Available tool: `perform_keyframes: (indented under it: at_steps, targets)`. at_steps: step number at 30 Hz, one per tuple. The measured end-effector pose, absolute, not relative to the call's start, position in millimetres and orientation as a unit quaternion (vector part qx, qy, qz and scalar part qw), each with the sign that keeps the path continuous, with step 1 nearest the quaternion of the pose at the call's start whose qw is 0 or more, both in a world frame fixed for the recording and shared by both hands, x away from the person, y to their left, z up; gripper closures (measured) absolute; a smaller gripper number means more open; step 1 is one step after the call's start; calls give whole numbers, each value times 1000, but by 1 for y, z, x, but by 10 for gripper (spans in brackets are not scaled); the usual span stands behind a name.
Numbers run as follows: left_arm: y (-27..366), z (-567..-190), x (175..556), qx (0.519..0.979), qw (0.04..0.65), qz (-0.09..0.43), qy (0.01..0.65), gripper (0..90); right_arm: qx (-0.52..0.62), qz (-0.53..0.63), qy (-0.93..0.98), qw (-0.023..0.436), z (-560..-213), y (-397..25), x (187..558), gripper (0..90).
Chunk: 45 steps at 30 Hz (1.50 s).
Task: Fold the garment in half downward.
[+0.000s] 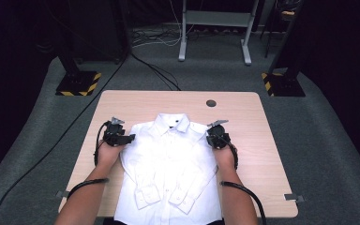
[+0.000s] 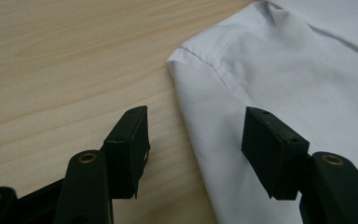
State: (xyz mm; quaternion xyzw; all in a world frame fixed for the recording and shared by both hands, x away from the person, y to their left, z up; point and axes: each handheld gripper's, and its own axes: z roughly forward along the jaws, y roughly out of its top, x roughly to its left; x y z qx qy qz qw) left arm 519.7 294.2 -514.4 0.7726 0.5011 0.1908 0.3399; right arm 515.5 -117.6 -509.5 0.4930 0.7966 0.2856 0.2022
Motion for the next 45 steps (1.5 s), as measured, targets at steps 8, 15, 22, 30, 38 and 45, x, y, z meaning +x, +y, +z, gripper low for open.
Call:
perform_keyframes:
  at_steps: [8, 15, 22, 30, 38, 45]
  targets:
    - [292, -518, 522, 779, 325, 193, 501, 454, 494, 288, 795, 200, -510, -118, 516, 875]
    - [290, -518, 520, 784, 332, 189, 490, 557, 500, 294, 790, 196, -510, -120, 516, 873]
    - [289, -518, 518, 785, 349, 166, 484, 771, 508, 299, 784, 194, -511, -120, 515, 876]
    - [283, -517, 517, 786, 343, 168, 486, 865, 518, 301, 776, 196, -511, -120, 515, 885]
    - [289, -512, 509, 787, 357, 166, 475, 869, 541, 345, 747, 174, -510, -135, 512, 892]
    - [289, -503, 503, 787, 365, 174, 466, 872, 520, 352, 754, 192, -501, -137, 504, 894]
